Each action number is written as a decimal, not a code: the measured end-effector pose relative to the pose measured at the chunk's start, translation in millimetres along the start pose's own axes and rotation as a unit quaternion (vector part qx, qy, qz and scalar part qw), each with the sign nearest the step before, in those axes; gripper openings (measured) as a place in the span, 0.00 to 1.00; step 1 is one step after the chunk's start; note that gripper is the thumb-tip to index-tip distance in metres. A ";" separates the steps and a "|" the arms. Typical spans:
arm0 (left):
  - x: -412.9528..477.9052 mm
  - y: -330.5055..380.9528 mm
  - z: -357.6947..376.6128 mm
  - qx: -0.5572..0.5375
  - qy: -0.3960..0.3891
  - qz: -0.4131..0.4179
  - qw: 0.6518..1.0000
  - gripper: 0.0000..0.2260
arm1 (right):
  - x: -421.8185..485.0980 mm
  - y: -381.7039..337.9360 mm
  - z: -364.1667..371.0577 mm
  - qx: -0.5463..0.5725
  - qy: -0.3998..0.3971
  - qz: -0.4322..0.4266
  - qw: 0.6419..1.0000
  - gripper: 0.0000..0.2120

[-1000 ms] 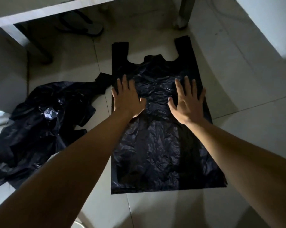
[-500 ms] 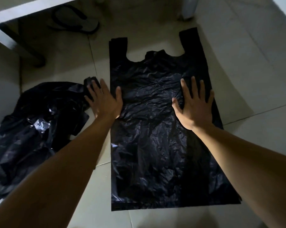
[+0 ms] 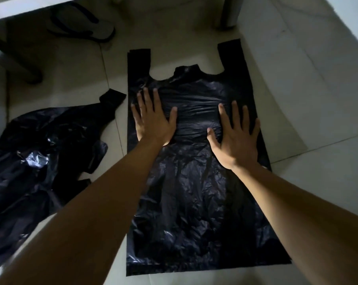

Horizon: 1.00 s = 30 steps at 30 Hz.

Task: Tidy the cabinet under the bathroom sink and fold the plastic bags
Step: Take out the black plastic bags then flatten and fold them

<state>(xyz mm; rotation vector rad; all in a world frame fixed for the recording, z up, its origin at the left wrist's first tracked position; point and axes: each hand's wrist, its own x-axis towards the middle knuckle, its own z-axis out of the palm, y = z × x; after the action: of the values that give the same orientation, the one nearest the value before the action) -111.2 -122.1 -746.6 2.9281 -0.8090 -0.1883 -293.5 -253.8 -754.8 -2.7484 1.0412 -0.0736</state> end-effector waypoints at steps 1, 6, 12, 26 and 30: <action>1.6 -4.7 -0.6 0.005 0.004 0.000 1.000 0.36 | 2.5 -3.1 -1.0 -0.002 0.006 -0.001 1.000 0.35; -17.2 15.7 3.0 -0.021 0.024 0.009 0.999 0.34 | 2.4 16.9 0.7 -0.013 -0.011 0.000 1.000 0.35; -76.7 13.3 17.8 -0.011 -0.009 0.057 0.998 0.35 | 6.8 18.4 4.3 -0.016 -0.008 0.001 1.000 0.35; -112.5 14.9 -4.0 -0.023 -0.010 0.060 0.998 0.34 | -44.1 27.7 -32.6 0.053 0.049 -0.137 0.988 0.28; -135.8 -4.6 12.9 0.001 -0.036 0.044 0.998 0.35 | -80.4 44.1 -14.6 -0.025 -0.041 -0.125 0.991 0.33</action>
<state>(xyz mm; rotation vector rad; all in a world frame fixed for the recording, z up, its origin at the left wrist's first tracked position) -226.3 -48.8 -747.2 2.8947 -0.9473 -0.2859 -384.2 -235.5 -747.5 -2.8853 0.6816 0.0283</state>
